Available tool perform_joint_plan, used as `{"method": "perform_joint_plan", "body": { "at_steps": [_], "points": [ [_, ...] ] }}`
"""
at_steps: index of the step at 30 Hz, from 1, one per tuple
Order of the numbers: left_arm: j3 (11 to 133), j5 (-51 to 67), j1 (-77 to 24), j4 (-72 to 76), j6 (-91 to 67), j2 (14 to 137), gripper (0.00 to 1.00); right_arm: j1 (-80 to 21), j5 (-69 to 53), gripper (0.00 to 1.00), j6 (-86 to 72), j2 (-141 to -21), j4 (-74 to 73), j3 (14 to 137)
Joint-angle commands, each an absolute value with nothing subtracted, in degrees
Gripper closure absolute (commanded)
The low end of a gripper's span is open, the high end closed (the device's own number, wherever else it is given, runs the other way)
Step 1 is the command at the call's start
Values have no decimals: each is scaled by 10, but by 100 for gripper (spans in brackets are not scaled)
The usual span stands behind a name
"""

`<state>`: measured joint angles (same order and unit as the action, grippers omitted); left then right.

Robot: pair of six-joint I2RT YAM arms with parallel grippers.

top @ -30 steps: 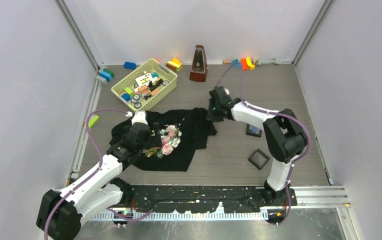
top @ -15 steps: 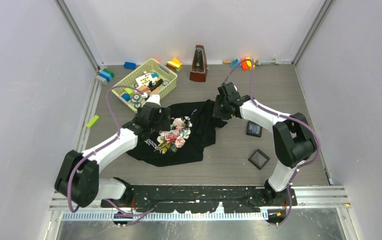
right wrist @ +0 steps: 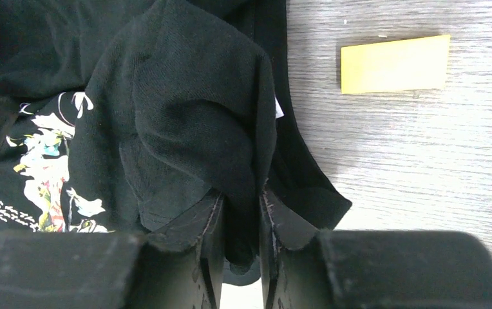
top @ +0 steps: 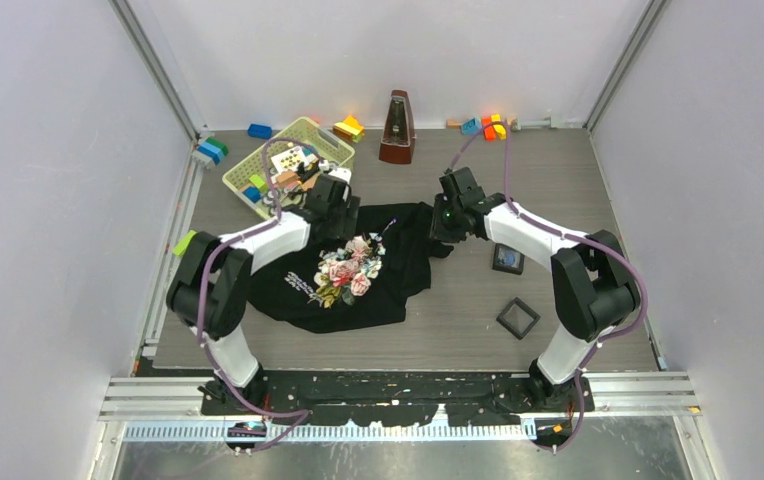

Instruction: Remove the brooch from the garment

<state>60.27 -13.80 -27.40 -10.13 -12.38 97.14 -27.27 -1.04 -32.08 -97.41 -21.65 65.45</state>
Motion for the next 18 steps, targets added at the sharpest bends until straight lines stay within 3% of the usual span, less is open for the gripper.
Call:
{"method": "perform_joint_plan", "body": {
  "at_steps": [1, 3, 5, 6, 11, 18],
  "points": [
    [675, -110, -244, -139, -129, 1019, 36, -272, -9, 75, -312, -947, -215, 660],
    [680, -89, -236, -144, -131, 1020, 58, -270, -4, 84, -311, -945, -224, 666],
    [681, -81, -231, -149, -133, 1006, 90, -267, -3, 92, -312, -945, -237, 678],
    [682, -84, -231, -156, -132, 994, 99, -264, 12, 95, -311, -944, -242, 683],
    [716, -154, -227, -214, -120, 899, 100, -241, 11, 100, -306, -932, -290, 746],
    [873, -228, -219, -328, -90, 806, 100, -225, 20, 99, -286, -903, -374, 863]
  ]
}}
